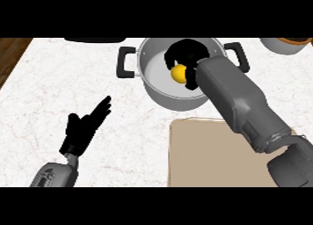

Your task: Pick the lemon from the tray and place it in the pot

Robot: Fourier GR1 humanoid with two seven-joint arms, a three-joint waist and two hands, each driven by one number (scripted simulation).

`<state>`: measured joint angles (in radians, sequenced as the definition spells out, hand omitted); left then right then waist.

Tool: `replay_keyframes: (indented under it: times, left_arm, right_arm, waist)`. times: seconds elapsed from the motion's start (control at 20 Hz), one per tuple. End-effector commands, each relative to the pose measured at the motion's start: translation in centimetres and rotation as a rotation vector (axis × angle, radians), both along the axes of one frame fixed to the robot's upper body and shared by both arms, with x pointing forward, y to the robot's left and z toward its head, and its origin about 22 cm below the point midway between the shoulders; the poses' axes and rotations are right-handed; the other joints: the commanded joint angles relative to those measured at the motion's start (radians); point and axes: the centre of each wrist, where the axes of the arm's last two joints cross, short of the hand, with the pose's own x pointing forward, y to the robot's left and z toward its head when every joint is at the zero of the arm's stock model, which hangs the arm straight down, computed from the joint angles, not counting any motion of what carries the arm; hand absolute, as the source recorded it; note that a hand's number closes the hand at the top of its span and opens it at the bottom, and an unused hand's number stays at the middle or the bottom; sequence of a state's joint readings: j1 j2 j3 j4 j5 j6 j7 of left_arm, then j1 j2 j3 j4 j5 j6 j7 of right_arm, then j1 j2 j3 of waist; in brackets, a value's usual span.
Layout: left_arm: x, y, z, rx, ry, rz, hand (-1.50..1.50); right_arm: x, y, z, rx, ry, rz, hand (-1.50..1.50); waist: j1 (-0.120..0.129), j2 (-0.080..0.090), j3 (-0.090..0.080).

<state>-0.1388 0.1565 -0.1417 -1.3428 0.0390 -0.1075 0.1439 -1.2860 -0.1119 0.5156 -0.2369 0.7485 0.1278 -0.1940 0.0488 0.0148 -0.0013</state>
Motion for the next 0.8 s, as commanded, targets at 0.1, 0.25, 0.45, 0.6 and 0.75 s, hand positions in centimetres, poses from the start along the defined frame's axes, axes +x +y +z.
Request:
replay_keyframes:
  times: [0.1, 0.25, 0.45, 0.6, 0.75]
  left_arm:
    - [-0.3, 0.7, -0.3, -0.003, 0.003, 0.004, 0.00]
    - [0.2, -0.8, -0.2, -0.004, -0.001, 0.016, 0.00]
    - [-0.3, -0.2, -0.6, -0.002, 0.003, 0.012, 0.00]
    - [-1.2, 1.2, -1.3, -0.001, 0.011, 0.011, 0.00]
    - [-0.7, -0.1, -0.6, -0.002, 0.009, 0.014, 0.00]
  right_arm:
    - [-0.6, 3.0, -0.6, -0.047, 0.100, -0.012, -1.50]
    - [-1.3, 3.3, -1.9, 0.293, 0.148, 0.031, -1.50]
    - [-1.1, 3.3, -1.0, 0.683, 0.153, -0.006, -1.50]
    - [-0.2, 2.0, 1.0, 0.913, 0.155, -0.091, -1.50]
    - [0.8, 0.5, 3.2, 1.048, 0.117, -0.198, -1.50]
  waist:
    - [-0.005, 0.000, 0.001]
    - [-0.015, 0.000, 0.002]
    - [-0.009, 0.002, 0.004]
    - [-0.014, -0.003, 0.003]
    - [-0.013, -0.002, 0.002]
